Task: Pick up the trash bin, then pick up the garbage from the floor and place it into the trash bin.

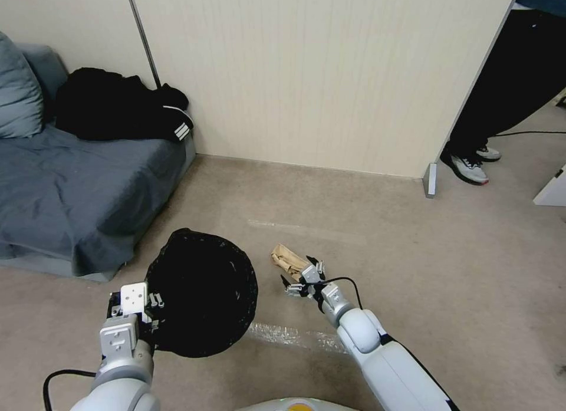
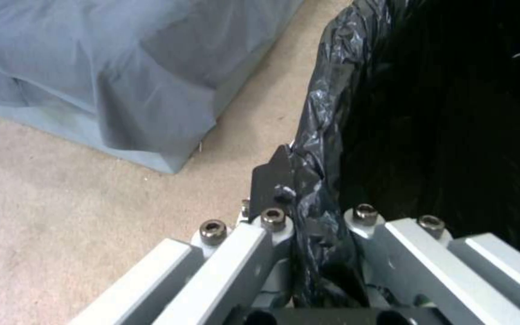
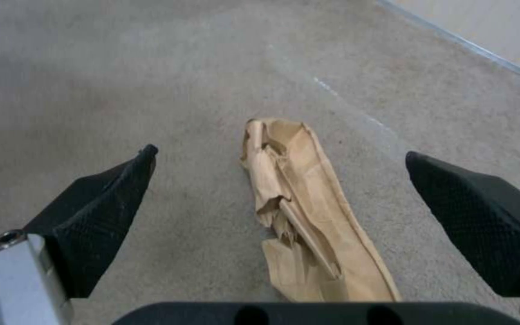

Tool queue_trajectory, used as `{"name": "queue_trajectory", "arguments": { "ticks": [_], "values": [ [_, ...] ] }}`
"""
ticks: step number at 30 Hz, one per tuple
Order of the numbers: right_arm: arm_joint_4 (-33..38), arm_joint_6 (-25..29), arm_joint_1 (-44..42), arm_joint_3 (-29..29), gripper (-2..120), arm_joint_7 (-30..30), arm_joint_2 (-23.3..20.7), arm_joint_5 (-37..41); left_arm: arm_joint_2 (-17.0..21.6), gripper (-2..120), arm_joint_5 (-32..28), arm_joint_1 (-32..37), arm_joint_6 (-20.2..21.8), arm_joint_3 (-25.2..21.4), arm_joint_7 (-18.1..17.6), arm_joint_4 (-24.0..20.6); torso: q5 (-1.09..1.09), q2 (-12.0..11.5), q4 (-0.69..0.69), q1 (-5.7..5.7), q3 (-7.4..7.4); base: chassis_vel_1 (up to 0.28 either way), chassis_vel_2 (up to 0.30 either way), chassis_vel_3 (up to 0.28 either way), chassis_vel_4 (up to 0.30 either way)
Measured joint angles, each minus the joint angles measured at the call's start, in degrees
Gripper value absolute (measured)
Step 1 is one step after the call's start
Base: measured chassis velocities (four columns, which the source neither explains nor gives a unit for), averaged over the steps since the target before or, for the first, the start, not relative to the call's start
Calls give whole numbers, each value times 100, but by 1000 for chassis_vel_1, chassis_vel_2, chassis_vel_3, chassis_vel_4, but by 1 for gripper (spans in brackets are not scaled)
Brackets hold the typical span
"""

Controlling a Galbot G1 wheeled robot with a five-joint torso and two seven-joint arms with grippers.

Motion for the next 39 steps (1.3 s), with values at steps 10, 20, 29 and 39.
{"name": "queue_trajectory", "arguments": {
  "ticks": [10,20,29,39],
  "values": [
    [-737,173,532,-446,100,-196,-157,-157,-78,1,75,21,-26,2,2,32,0,0,0,0,0,0,0,0,0],
    [-1583,477,885,-515,100,-286,-9,-575,-115,1,137,52,-43,-5,4,61,0,0,-1,0,0,0,0,0,0],
    [-2268,787,1203,-275,100,-310,210,-946,-149,1,230,131,-100,22,7,108,0,0,0,0,0,0,0,0,0],
    [-2763,919,1355,-112,81,-310,390,-1070,-164,1,254,190,-133,31,8,109,-1,0,0,0,0,0,0,0,0]
  ]
}}
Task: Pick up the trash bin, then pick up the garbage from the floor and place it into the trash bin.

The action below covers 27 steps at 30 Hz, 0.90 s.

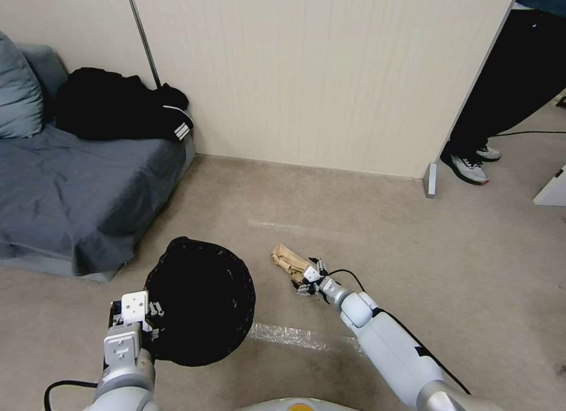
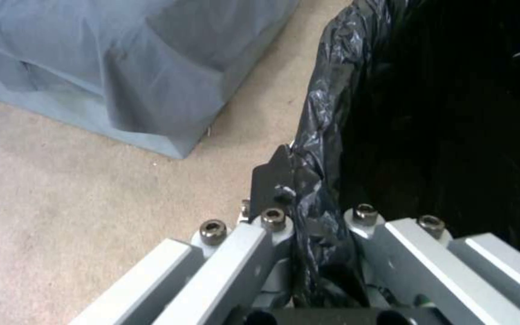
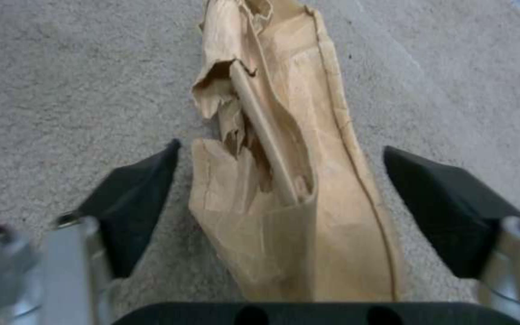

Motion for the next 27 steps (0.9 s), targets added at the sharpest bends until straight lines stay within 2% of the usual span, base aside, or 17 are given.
{"name": "queue_trajectory", "arguments": {
  "ticks": [4,5,10,11,14,15,17,18,21,27],
  "values": [
    [-121,7,17,19,61,4,82,7,-1,1,0,19,-24,0,0,0,0,0,0,0,0,0,0,0,0],
    [-121,7,17,19,61,4,82,7,-1,1,0,19,-24,0,0,0,0,0,0,0,0,0,0,0,0],
    [-223,19,32,72,41,20,144,17,7,1,-2,34,-39,-2,0,0,0,0,0,0,0,0,0,0,0],
    [-223,19,32,72,41,20,144,17,7,1,-2,34,-39,-2,0,0,0,0,0,0,0,0,0,0,0],
    [-228,29,14,138,25,25,160,30,17,1,-3,43,-47,-3,1,0,1,0,0,0,0,0,0,0,0],
    [-228,29,14,138,25,25,160,30,17,1,-3,43,-47,-3,1,0,1,0,0,0,0,0,0,0,0],
    [-229,33,9,151,15,29,153,35,18,1,-3,42,-49,6,2,0,1,0,0,0,0,0,0,0,0],
    [-229,33,9,151,15,29,153,35,18,1,-3,42,-49,6,2,0,1,0,0,0,0,0,0,0,0],
    [-216,37,-7,161,2,36,125,51,15,1,1,35,-50,24,2,1,0,0,0,0,0,0,0,0,0],
    [-104,39,-63,178,0,54,87,119,17,1,3,2,-50,35,3,22,0,0,0,0,0,0,0,0,0]
  ]
}}
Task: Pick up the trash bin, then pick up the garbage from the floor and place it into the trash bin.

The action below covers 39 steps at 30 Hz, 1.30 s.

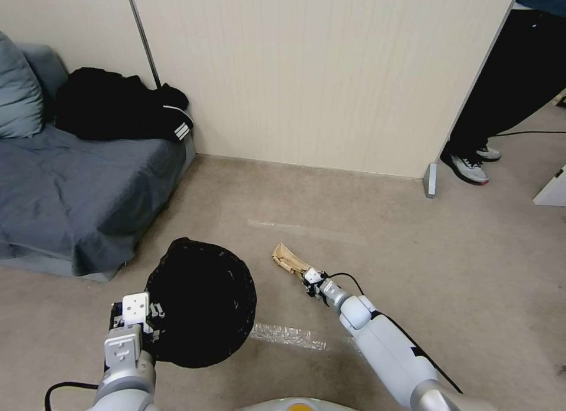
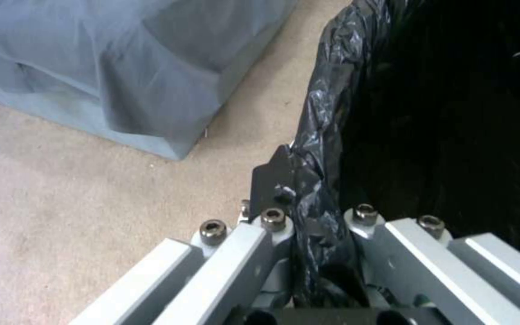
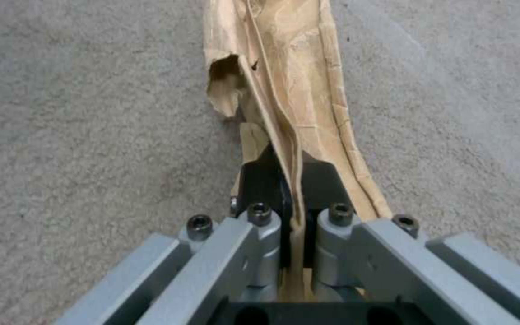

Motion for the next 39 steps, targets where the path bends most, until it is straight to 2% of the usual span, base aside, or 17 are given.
{"name": "queue_trajectory", "arguments": {
  "ticks": [5,11,13,14,17,18,21,22,24,25,27,28,30,35,39],
  "values": [
    [214,-2,-82,17,0,42,-62,131,12,1,-1,-23,0,2,1,13,0,0,0,0,0,0,0,0,0],
    [829,-83,-311,68,0,179,-178,600,31,1,-8,-60,4,16,5,34,0,0,1,0,0,0,0,0,0],
    [1354,-157,-491,128,0,292,-259,912,44,1,-16,-77,9,19,6,50,0,0,-1,0,0,0,0,0,0],
    [1354,-157,-491,128,0,292,-259,912,44,1,-16,-77,9,19,6,50,0,0,-1,0,0,0,0,0,0],
    [2166,-126,-717,236,0,402,-338,1189,68,1,-33,-93,13,21,8,79,0,0,0,0,0,0,0,0,0],
    [2166,-126,-717,236,0,402,-338,1189,68,1,-33,-93,13,21,8,79,0,0,0,0,0,0,0,0,0],
    [3215,-44,-942,313,0,394,-447,1517,103,1,-48,-110,23,21,12,108,0,0,1,0,0,0,0,0,0],
    [3215,-44,-942,313,0,394,-447,1517,103,1,-48,-110,23,21,12,108,0,0,1,0,0,0,0,0,0],
    [4021,-23,-1150,287,0,199,-590,1902,125,1,-55,-134,33,20,18,128,0,0,0,0,0,0,0,0,0],
    [4021,-23,-1150,287,0,199,-590,1902,125,1,-55,-134,33,20,18,128,0,0,0,0,0,0,0,0,0],
    [4929,-16,-1368,147,0,-88,-790,2383,133,1,-57,-169,44,20,23,156,0,0,0,0,0,0,0,0,0],
    [4929,-16,-1368,147,0,-88,-790,2383,133,1,-57,-169,44,20,23,156,0,0,0,0,0,0,0,0,0],
    [5643,-12,-1562,-57,0,-305,-1002,2699,133,1,-52,-200,47,35,23,184,0,1,0,0,0,0,0,0,0],
    [6188,-15,-1733,-320,0,-440,-1206,2855,124,1,-41,-214,51,63,27,202,0,1,0,0,0,0,0,0,0],
    [6514,-37,-1815,-784,0,-557,-1474,3160,117,1,-30,-230,57,68,29,213,0,1,0,0,0,0,0,0,0]
  ]
}}
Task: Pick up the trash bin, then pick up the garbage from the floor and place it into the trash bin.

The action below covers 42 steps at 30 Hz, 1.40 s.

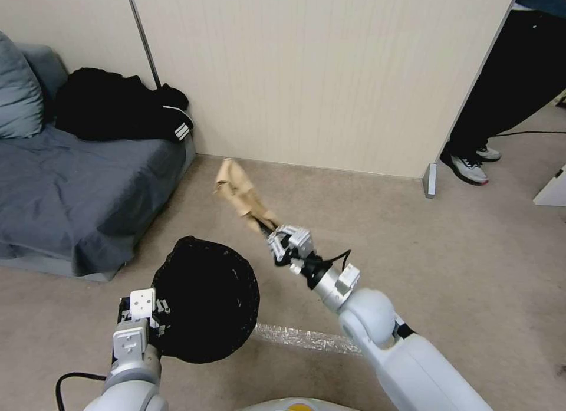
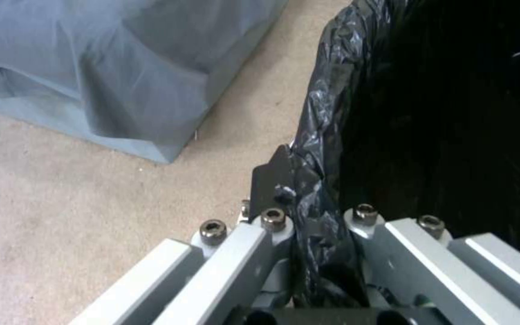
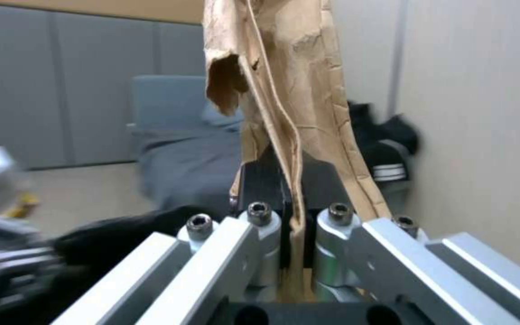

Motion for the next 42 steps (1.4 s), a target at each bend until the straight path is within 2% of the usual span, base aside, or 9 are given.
{"name": "queue_trajectory", "arguments": {
  "ticks": [8,23,25,27,31,34,35,38,42],
  "values": [
    [-106,46,-74,-551,0,-129,-254,-64,-15,1,5,-12,3,-2,5,0,0,0,0,0,0,0,0,0,0],
    [-417,139,-367,-691,0,-185,-308,-448,-28,1,8,-26,3,3,7,-6,0,0,0,0,0,0,0,0,0],
    [-482,139,-422,-723,16,-186,-295,-541,-31,1,8,-27,3,9,7,-22,0,0,0,0,0,0,0,0,0],
    [-498,139,-424,-726,26,-186,-284,-559,-33,1,9,-26,3,12,7,-28,0,0,0,0,0,0,0,0,0],
    [-499,138,-420,-730,34,-186,-273,-563,-36,1,11,-23,3,16,8,-41,0,0,0,0,0,0,0,0,0],
    [-498,131,-408,-769,51,-177,-252,-581,-49,1,18,-22,3,28,7,-45,0,0,0,0,0,0,0,0,0],
    [-498,131,-408,-769,51,-177,-252,-581,-49,1,18,-22,3,28,7,-45,0,0,0,0,0,0,0,0,0],
    [-500,126,-404,-810,65,-169,-223,-620,-63,1,34,-22,3,46,7,-49,0,0,0,0,0,0,0,0,0],
    [-501,123,-402,-818,75,-164,-218,-630,-70,1,46,-22,4,54,8,-52,0,0,0,0,0,0,0,0,0]
  ]
}}
